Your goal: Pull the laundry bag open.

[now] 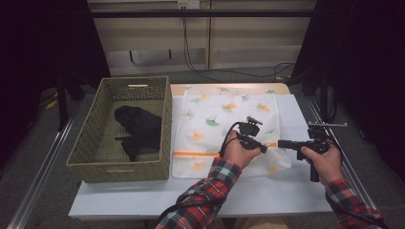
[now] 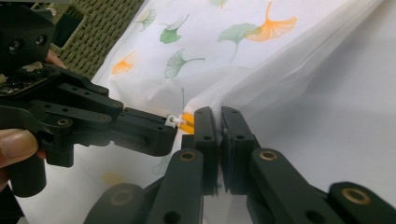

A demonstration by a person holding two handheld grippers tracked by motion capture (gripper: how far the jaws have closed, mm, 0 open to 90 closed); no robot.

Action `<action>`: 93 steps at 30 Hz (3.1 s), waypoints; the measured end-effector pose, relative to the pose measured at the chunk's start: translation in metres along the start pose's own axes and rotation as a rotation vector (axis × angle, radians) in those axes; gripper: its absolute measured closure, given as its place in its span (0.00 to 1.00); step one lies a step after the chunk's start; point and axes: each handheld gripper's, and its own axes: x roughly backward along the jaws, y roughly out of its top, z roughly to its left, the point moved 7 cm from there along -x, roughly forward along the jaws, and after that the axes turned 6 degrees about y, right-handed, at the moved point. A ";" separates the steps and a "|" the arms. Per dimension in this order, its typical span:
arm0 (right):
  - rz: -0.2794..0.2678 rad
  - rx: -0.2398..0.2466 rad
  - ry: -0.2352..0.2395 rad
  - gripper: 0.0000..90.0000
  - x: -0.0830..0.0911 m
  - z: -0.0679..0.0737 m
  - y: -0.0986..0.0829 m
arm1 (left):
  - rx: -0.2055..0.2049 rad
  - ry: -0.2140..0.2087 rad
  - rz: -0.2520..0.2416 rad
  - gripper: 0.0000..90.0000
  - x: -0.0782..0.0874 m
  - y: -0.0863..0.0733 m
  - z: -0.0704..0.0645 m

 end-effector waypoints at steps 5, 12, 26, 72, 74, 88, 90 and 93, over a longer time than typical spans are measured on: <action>-0.002 -0.005 0.008 0.96 0.000 0.000 0.000 | -0.004 0.000 0.003 1.00 0.001 0.000 0.000; -0.002 -0.013 -0.011 0.96 0.003 -0.005 0.000 | 0.022 0.004 0.009 1.00 0.002 -0.002 0.004; -0.003 -0.020 -0.023 0.96 0.006 -0.009 0.000 | 0.034 0.015 0.020 1.00 0.003 -0.003 0.009; -0.019 -0.052 -0.078 0.96 0.017 -0.028 -0.001 | 0.055 0.025 0.023 1.00 0.016 -0.007 0.022; -0.018 -0.054 -0.077 0.96 0.017 -0.028 -0.002 | 0.051 0.025 0.032 1.00 0.017 -0.008 0.024; -0.011 -0.025 -0.119 0.96 0.018 -0.030 -0.001 | 0.063 0.034 0.030 1.00 0.022 -0.011 0.031; -0.009 -0.026 -0.116 0.96 0.017 -0.029 -0.001 | 0.068 0.036 0.025 1.00 0.023 -0.011 0.032; -0.009 -0.013 -0.126 0.96 0.017 -0.030 -0.001 | 0.077 0.042 0.024 1.00 0.023 -0.011 0.034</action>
